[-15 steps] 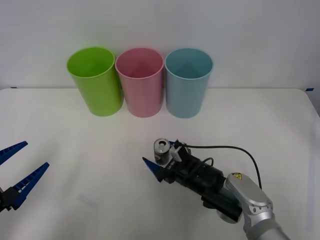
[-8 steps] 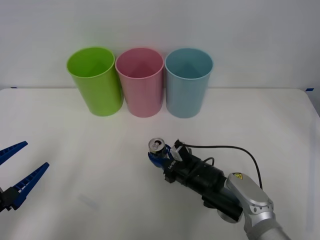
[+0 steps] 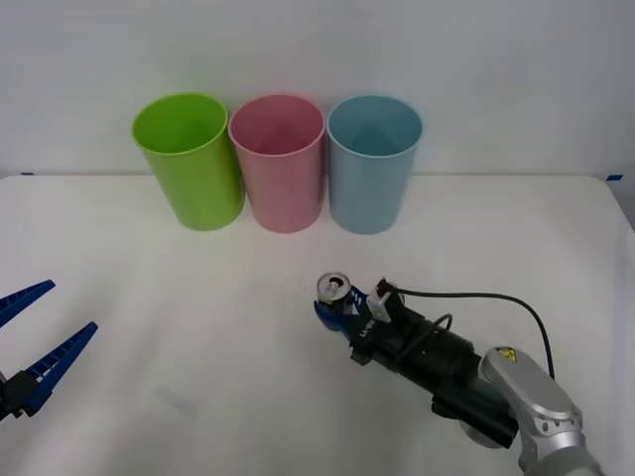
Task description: Grasp the object on the table and drop it into the matching bin: aluminum can to the light blue bin, PET bottle to the pink bin.
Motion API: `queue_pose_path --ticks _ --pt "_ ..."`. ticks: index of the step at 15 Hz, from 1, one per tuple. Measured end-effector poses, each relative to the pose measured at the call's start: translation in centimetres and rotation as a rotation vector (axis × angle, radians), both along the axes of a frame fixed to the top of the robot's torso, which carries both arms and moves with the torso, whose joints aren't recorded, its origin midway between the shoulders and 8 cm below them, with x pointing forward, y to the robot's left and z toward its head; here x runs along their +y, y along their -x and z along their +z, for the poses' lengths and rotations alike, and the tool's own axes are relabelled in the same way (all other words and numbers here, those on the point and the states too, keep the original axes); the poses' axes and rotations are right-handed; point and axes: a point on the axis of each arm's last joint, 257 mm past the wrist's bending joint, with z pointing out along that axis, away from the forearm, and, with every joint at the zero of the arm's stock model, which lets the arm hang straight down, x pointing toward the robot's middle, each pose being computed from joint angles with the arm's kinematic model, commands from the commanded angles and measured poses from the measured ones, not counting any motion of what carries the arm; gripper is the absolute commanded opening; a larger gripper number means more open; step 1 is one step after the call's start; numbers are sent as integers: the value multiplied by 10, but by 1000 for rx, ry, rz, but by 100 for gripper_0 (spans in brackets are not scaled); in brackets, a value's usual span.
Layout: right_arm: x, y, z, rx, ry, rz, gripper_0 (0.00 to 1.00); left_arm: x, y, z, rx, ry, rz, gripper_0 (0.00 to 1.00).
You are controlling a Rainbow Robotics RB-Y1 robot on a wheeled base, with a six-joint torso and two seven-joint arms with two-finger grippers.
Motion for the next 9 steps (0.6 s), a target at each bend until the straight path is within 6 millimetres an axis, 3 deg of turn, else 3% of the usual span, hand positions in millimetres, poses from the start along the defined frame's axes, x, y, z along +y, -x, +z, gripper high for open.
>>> queue_pose_path --ticks 5,9 --pt "-37 26 38 -13 -67 -46 0 0 0 0 0 0 0 100" --pt "-67 50 81 4 -150 -80 0 0 0 0 0 0 0 100"
